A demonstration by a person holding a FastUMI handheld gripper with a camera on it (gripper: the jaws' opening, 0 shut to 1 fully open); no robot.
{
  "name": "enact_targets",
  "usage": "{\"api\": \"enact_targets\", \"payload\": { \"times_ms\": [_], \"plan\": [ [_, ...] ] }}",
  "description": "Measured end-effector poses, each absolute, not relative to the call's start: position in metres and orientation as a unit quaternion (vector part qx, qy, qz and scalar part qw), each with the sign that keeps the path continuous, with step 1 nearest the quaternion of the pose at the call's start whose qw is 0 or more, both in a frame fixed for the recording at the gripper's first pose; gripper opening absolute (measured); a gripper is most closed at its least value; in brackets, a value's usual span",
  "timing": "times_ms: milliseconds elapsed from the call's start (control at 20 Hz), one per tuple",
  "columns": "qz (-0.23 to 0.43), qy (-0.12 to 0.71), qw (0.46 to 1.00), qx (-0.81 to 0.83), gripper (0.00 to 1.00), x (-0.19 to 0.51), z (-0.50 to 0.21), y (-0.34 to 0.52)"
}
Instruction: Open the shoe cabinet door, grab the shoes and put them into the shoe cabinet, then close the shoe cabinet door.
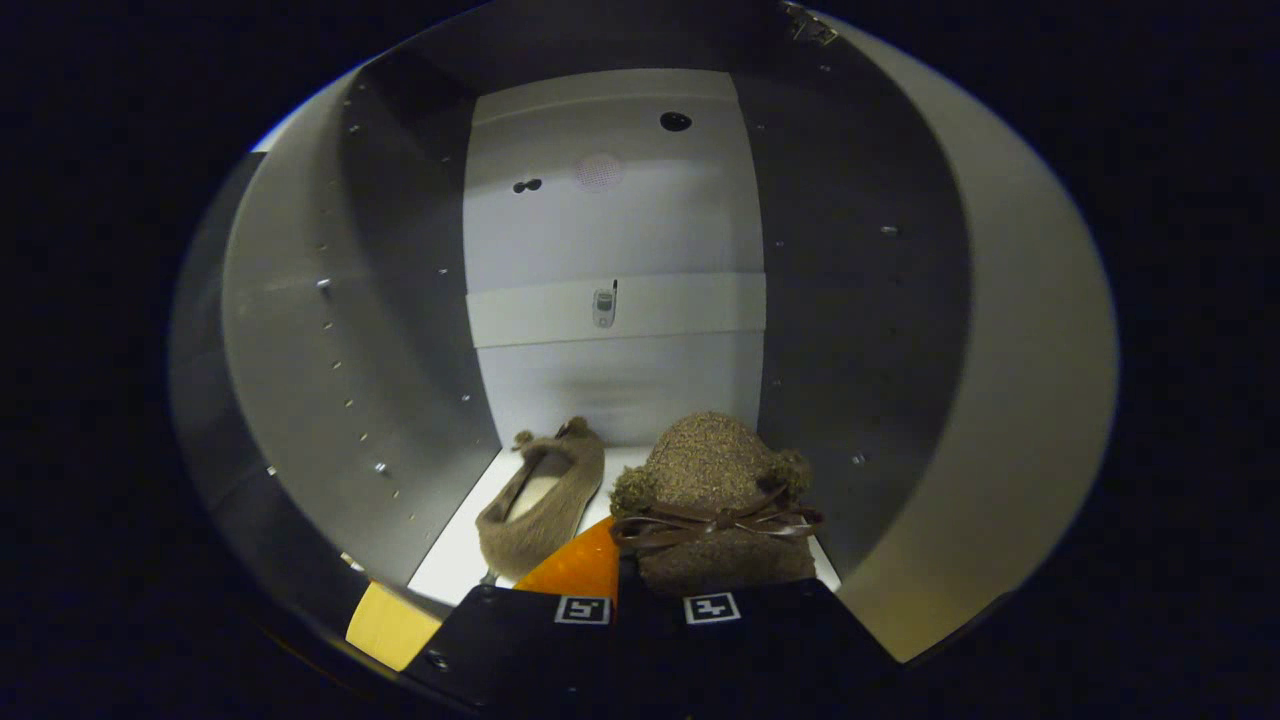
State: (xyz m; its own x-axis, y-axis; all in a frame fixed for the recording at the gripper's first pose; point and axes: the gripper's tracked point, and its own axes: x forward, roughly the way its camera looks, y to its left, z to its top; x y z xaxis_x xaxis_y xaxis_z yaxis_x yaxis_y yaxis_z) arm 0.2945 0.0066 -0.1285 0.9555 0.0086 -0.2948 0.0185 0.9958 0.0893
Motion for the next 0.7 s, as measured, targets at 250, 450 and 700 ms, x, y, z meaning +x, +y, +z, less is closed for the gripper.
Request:
{"api": "enact_targets", "payload": {
  "times_ms": [250,450,700],
  "plan": [
    [-0.030,0.168,0.985,0.015,0.12,0.361,-0.157,-0.006],
    [-0.037,0.199,0.979,-0.005,0.12,0.396,-0.192,-0.011],
    [-0.049,0.227,0.972,-0.023,0.12,0.430,-0.214,-0.012]
  ]
}}
